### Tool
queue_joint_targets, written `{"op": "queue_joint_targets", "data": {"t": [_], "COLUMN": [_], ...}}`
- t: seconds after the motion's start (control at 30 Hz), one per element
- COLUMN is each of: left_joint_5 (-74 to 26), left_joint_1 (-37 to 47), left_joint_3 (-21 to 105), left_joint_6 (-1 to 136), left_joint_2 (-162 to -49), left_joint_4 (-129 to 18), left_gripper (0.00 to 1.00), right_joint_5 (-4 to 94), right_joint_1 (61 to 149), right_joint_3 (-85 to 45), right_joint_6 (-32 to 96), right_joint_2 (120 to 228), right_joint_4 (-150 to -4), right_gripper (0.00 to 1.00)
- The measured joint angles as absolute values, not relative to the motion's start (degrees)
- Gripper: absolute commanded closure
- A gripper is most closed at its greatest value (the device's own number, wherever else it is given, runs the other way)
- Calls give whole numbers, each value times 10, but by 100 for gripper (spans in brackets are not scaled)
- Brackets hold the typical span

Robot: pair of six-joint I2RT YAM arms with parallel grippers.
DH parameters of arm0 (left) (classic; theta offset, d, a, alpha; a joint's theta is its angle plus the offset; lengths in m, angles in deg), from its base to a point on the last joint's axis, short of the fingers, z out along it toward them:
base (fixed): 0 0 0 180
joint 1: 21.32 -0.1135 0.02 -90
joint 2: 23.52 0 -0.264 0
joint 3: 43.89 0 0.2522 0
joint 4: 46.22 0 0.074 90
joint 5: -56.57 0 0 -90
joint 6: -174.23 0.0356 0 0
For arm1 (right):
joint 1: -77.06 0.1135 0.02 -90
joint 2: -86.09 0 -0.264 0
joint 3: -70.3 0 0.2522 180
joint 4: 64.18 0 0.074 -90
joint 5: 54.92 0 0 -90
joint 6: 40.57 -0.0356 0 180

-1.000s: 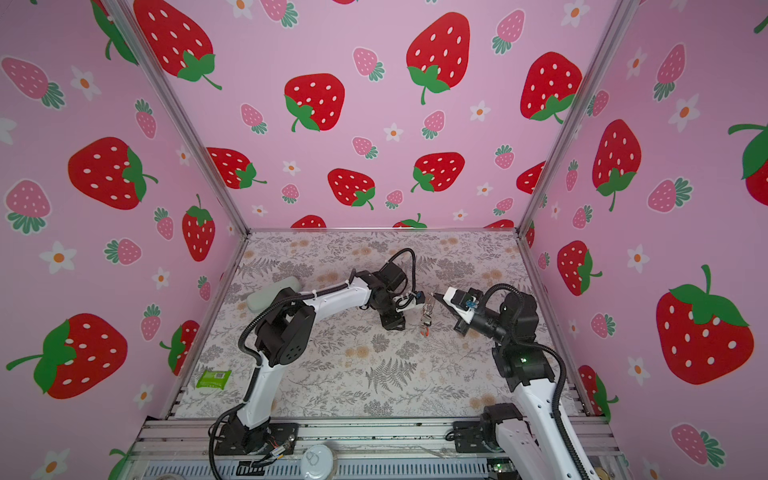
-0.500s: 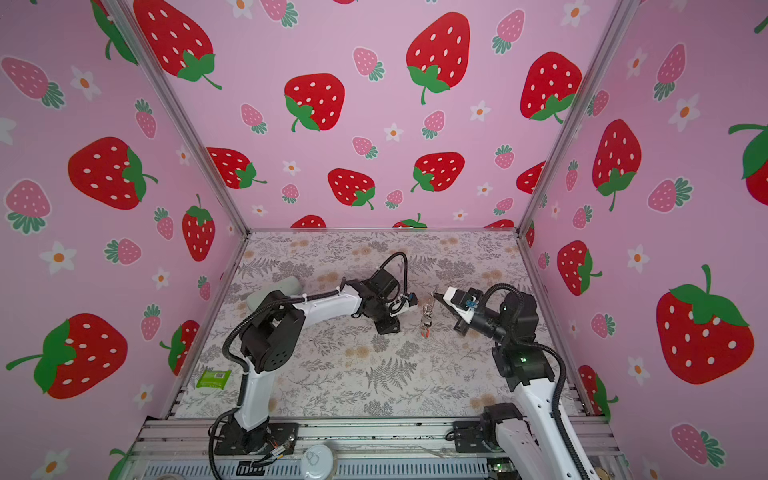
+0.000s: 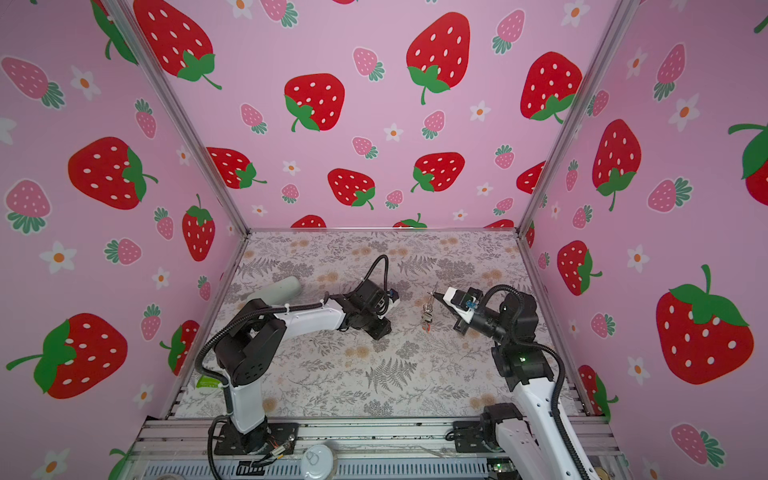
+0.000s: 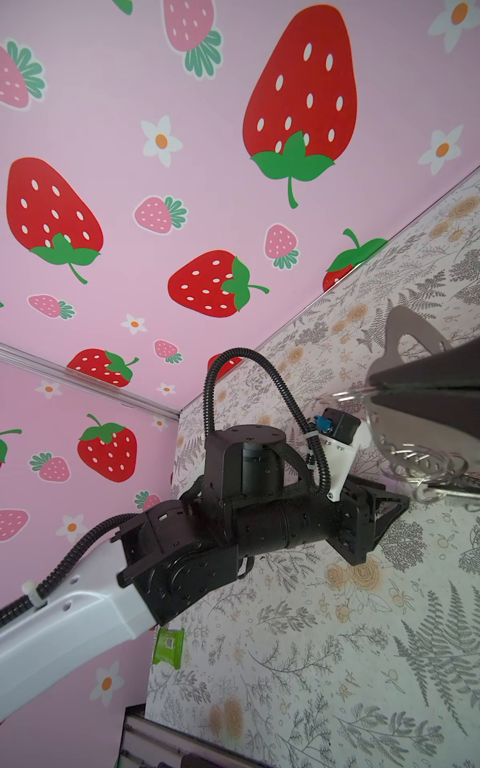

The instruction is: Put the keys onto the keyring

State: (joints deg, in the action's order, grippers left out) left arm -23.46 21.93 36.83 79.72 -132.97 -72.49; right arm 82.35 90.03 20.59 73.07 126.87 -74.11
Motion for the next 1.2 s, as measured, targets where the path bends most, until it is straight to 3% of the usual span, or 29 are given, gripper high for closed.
{"op": "queue_joint_targets", "data": {"t": [0.27,0.57,0.83,1.2], "left_joint_5": [-285,-333,-368,-404], "left_joint_1": [225,235,281,289], "left_joint_3": [365,261,178,174], "left_joint_6": [758,748,749,754], "left_joint_2": [-1286,-1213,-1210,-1241], "left_joint_4": [-719,-637,-573,-517], "left_gripper": [55,58,58,60], "right_joint_5": [827,827,830,830], "right_joint_1": [900,900,900,900], "right_joint_3": [206,209,209,209], "right_joint_6": [731,731,731,731], "right_joint_2": [1272,1269,1270,1269], "right_joint_4": [-741,-740,-738,-741], "right_gripper": [100,100,100,100]}}
